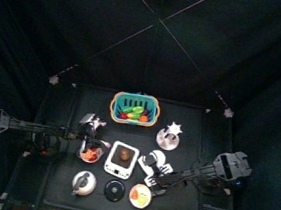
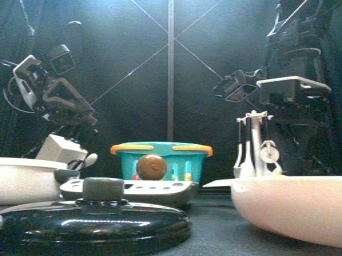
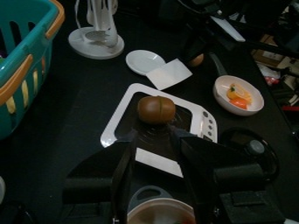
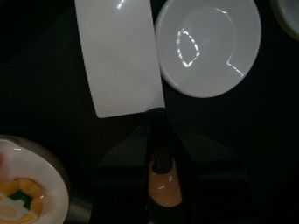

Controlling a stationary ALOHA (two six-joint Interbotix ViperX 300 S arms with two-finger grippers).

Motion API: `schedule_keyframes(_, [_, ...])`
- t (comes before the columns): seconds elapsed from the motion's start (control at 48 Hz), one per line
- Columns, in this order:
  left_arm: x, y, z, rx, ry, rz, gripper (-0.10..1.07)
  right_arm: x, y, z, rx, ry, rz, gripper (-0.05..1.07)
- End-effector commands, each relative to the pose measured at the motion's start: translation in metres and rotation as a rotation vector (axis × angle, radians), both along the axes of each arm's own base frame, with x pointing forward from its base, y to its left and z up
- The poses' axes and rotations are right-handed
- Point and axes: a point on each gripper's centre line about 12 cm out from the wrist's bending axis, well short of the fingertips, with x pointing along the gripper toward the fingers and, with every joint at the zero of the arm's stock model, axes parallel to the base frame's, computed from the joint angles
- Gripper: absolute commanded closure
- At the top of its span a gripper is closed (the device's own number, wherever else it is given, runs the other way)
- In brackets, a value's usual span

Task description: Grab knife with other hand

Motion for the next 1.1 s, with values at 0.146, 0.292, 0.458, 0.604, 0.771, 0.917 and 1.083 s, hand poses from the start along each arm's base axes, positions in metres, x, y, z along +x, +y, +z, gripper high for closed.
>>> schedule_keyframes(0.146, [0.005, 0.002, 0.007, 0.0, -0.024, 0.006, 0.21, 0.004, -0.003, 0.021, -0.035, -0.04, 0.018, 0.54])
schedule_keyframes(0.292, [0.007, 0.003, 0.011, -0.022, -0.038, 0.021, 0.21, 0.005, -0.005, 0.031, -0.109, -0.028, 0.044, 0.54])
schedule_keyframes(0.458, [0.015, 0.001, 0.022, -0.061, -0.077, 0.033, 0.21, 0.005, -0.009, 0.046, -0.228, -0.014, 0.074, 0.54])
schedule_keyframes(0.604, [0.023, -0.001, 0.034, -0.122, -0.124, 0.056, 0.21, 0.012, -0.015, 0.064, -0.398, -0.047, 0.139, 0.54])
schedule_keyframes(0.771, [0.029, -0.002, 0.044, -0.207, -0.163, 0.098, 0.21, 0.03, -0.023, 0.081, -0.566, -0.126, 0.221, 0.54])
schedule_keyframes(0.917, [0.033, -0.007, 0.049, -0.265, -0.182, 0.105, 0.21, 0.044, -0.027, 0.088, -0.65, -0.181, 0.28, 0.54])
schedule_keyframes(1.083, [0.037, -0.01, 0.051, -0.285, -0.186, 0.101, 0.21, 0.06, -0.023, 0.09, -0.68, -0.243, 0.354, 0.54])
